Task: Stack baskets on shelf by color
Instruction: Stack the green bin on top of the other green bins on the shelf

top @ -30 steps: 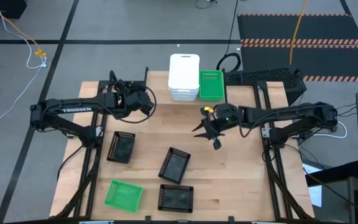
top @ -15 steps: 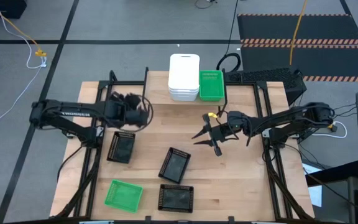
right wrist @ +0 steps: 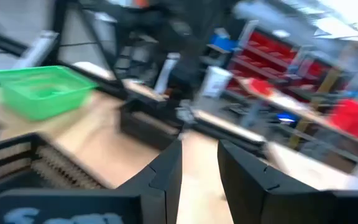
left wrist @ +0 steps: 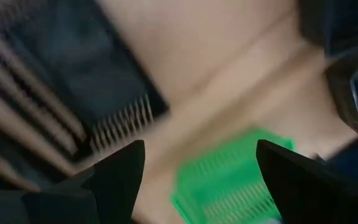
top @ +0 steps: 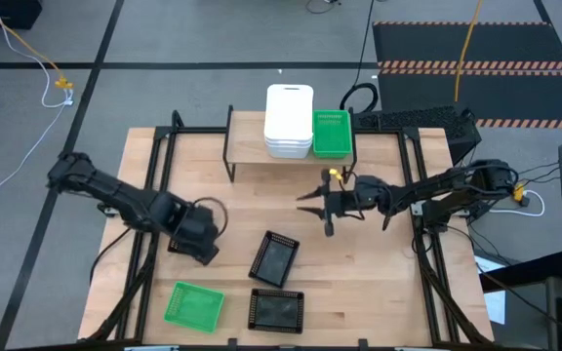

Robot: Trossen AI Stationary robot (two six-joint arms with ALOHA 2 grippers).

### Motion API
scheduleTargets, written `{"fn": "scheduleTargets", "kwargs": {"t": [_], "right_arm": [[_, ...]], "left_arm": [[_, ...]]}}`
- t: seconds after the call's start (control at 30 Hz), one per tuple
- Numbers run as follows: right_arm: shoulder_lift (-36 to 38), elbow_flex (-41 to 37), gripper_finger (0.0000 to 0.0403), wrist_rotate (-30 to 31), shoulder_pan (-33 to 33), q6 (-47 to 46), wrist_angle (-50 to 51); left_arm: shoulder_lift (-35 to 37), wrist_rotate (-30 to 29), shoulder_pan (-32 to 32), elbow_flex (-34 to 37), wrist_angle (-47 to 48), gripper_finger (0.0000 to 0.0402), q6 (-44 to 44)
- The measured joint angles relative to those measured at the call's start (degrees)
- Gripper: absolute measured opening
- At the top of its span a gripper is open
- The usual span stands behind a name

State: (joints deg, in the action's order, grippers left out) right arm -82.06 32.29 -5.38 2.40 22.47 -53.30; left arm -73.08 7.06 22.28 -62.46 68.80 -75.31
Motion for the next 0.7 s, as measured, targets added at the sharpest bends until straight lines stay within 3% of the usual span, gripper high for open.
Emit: {"fn": "scheduleTargets", "kwargs": {"t": [0.17,0.37,0.5,0.7], "right_arm": [[0.0,0.0,0.0096,3.9,1.1,5.9,-2.8],[0.0,0.0,0.0096,3.9,2.4,8.2,-5.0],[0.0,0.0,0.0096,3.8,2.8,9.0,-5.2],[0.0,0.0,0.0096,3.7,2.9,11.4,-5.3]], "left_arm": [[0.0,3.4,8.6,0.0,-2.0,0.031,-21.8],[-3.5,0.3,21.1,0.0,-6.2,0.031,-45.0],[-8.5,0.6,26.2,0.0,-5.5,0.031,-48.3],[-13.5,0.6,28.1,0.0,-5.5,0.031,-43.7]]}}
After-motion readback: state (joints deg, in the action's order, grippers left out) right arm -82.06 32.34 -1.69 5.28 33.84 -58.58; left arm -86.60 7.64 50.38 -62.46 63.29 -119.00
